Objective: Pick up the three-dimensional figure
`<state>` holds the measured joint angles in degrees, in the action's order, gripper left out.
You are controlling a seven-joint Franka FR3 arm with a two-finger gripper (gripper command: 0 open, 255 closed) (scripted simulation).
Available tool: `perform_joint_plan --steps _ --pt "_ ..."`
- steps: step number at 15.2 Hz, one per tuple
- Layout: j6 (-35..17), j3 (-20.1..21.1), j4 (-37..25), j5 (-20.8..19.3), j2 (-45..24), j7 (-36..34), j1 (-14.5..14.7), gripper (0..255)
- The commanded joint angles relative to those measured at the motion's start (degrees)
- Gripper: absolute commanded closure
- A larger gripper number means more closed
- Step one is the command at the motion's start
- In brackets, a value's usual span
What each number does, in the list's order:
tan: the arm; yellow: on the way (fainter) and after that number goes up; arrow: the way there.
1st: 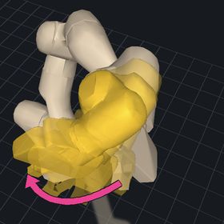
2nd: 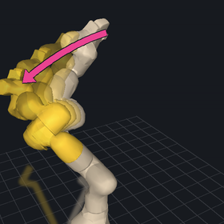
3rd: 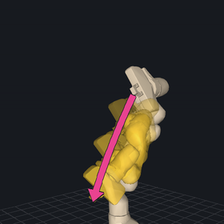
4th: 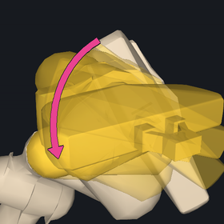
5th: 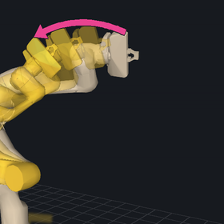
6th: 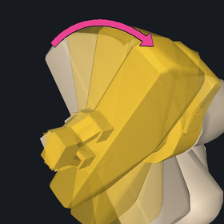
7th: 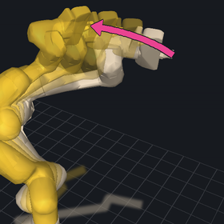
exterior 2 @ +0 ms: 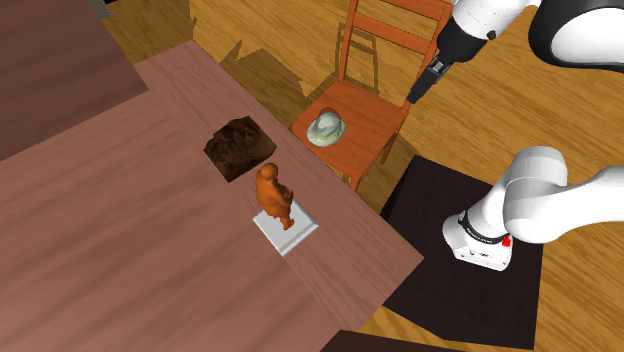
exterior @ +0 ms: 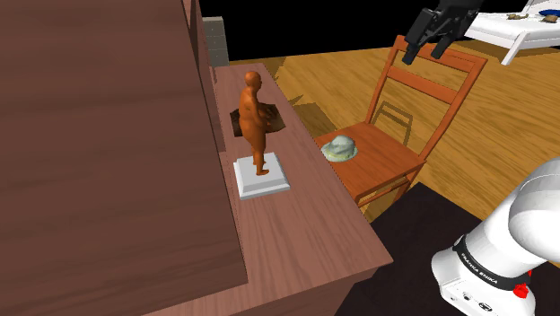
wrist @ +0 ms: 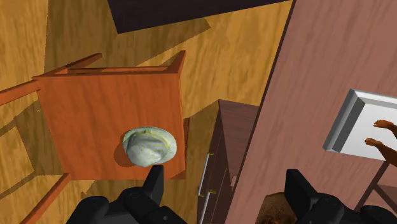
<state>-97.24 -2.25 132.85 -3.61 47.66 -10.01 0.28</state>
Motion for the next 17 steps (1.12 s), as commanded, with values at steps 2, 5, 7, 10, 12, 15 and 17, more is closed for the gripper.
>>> perform_joint_plan --steps 2,5,7,10,12,15,17 --pt "-1.3 1.0 0.3 0.5 -0.5 -0.9 0.5 0" --pt "-5.1 4.2 1.0 1.9 -2.4 -3.6 1.8 0" --pt "-7.7 6.3 1.2 2.7 -3.9 -5.5 2.6 0" --pt "-11.5 9.5 0.9 3.6 -6.7 -8.2 3.6 0" --pt "-14.0 11.7 0.4 3.9 -8.7 -10.0 4.2 0" --pt "-17.6 15.0 -0.8 4.0 -12.2 -12.9 4.8 0" --pt "-19.9 17.3 -1.9 3.8 -14.7 -14.8 5.0 0"
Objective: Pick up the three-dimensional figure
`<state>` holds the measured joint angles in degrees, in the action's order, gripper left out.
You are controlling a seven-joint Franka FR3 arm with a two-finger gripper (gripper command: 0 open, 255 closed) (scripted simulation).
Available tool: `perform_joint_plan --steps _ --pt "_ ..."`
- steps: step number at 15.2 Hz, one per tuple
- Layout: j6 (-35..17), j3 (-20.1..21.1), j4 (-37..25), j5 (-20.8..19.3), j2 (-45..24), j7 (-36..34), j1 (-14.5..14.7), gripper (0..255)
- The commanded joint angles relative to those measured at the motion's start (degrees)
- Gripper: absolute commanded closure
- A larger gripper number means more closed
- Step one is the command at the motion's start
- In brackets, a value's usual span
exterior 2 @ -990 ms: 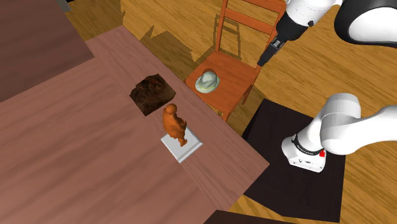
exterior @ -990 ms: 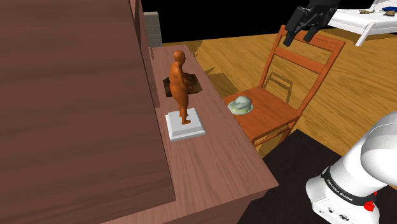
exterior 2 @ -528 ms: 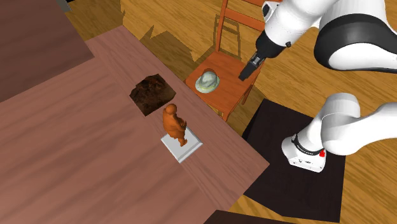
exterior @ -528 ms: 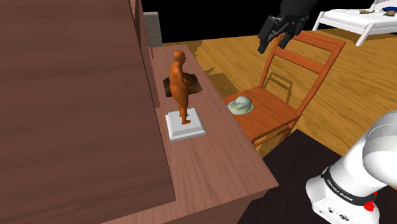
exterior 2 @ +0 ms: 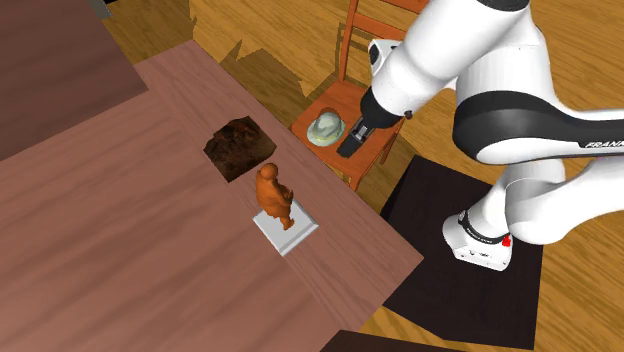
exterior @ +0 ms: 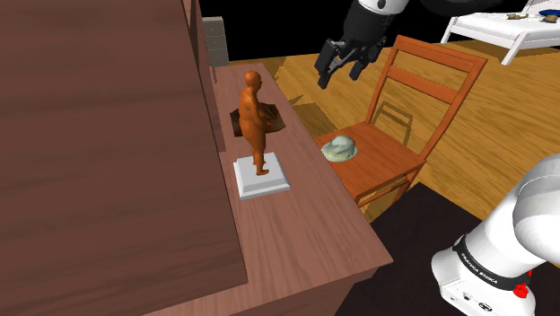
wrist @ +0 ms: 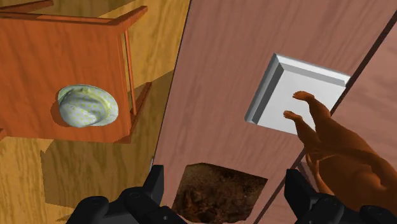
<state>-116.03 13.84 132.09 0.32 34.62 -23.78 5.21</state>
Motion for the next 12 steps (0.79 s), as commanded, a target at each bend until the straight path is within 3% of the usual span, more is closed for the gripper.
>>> perform_joint_plan --steps 1,7,12 --pt "-2.2 2.4 -1.8 -0.4 -3.0 -2.1 0.1 0" --pt "-7.9 9.6 -6.9 -3.7 -11.8 -8.9 -0.3 0" --pt "-11.0 16.0 -13.0 -9.7 -20.2 -16.0 -1.4 0"
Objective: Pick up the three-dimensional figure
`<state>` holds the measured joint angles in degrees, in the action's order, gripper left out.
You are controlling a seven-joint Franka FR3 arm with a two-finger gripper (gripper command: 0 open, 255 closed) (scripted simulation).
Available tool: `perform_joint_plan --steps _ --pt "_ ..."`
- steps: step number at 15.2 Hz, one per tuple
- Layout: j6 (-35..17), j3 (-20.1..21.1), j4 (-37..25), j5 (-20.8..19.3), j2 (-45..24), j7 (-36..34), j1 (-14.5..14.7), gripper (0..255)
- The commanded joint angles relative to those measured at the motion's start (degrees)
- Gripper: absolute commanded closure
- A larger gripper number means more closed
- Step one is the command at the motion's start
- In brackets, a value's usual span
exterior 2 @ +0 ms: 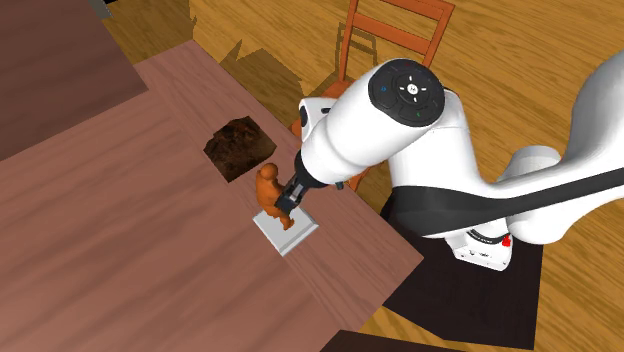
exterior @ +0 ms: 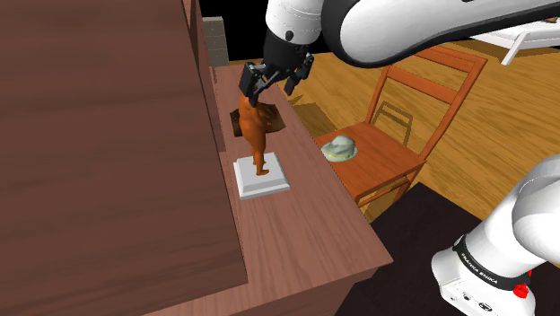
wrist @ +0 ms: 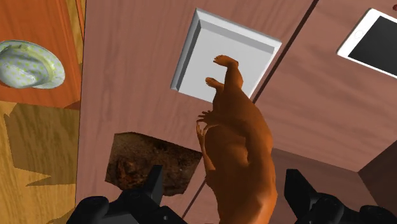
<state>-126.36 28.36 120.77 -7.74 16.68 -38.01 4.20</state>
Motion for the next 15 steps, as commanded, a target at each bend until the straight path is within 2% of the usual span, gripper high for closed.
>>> perform_joint_plan --steps 1,10,11,15 --pt "-0.9 2.2 -2.6 -2.7 -3.5 -2.7 -0.5 0" --pt "-6.4 2.8 2.2 -4.3 -4.5 -4.9 -0.7 0" --pt "-6.4 2.8 2.3 -4.3 -4.4 -4.9 -0.7 255" --pt "-6.4 2.8 2.2 -4.3 -4.5 -4.9 -0.7 255"
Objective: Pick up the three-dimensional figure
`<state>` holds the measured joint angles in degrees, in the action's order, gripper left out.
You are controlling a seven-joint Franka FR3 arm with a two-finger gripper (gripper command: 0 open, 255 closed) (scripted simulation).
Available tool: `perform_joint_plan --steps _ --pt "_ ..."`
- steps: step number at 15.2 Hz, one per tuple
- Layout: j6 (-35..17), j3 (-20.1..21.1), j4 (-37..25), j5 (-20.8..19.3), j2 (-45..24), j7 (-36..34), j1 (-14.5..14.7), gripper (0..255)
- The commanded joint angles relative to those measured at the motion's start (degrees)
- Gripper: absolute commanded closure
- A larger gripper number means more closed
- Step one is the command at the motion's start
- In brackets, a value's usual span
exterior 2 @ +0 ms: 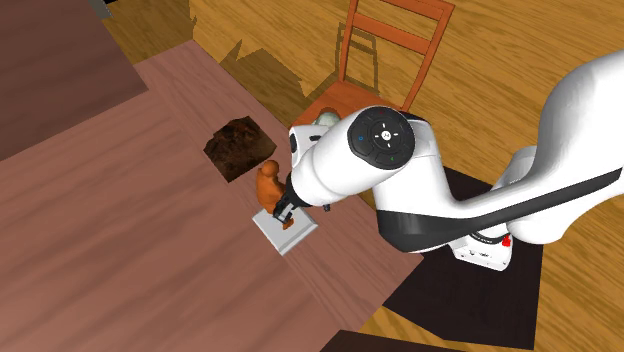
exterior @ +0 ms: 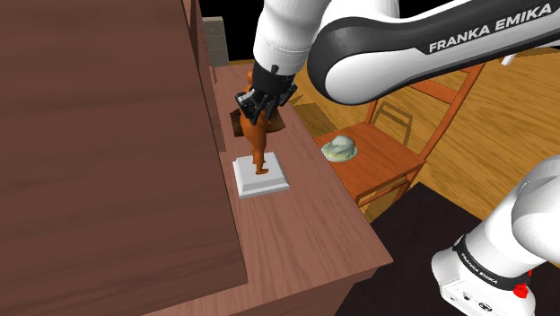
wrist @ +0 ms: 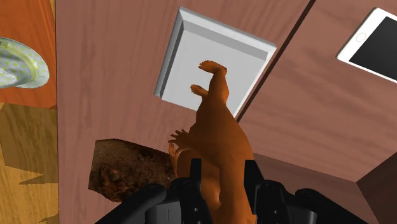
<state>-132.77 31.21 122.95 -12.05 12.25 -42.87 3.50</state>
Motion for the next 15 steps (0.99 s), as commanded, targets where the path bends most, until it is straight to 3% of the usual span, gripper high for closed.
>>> perform_joint_plan --steps 1,5,15 --pt "0.0 0.0 0.0 0.0 -0.1 0.0 0.0 255" --pt "0.0 0.0 0.0 0.0 -0.1 0.0 0.0 255" --pt "7.3 -0.8 -6.5 2.0 1.1 2.7 0.3 255"
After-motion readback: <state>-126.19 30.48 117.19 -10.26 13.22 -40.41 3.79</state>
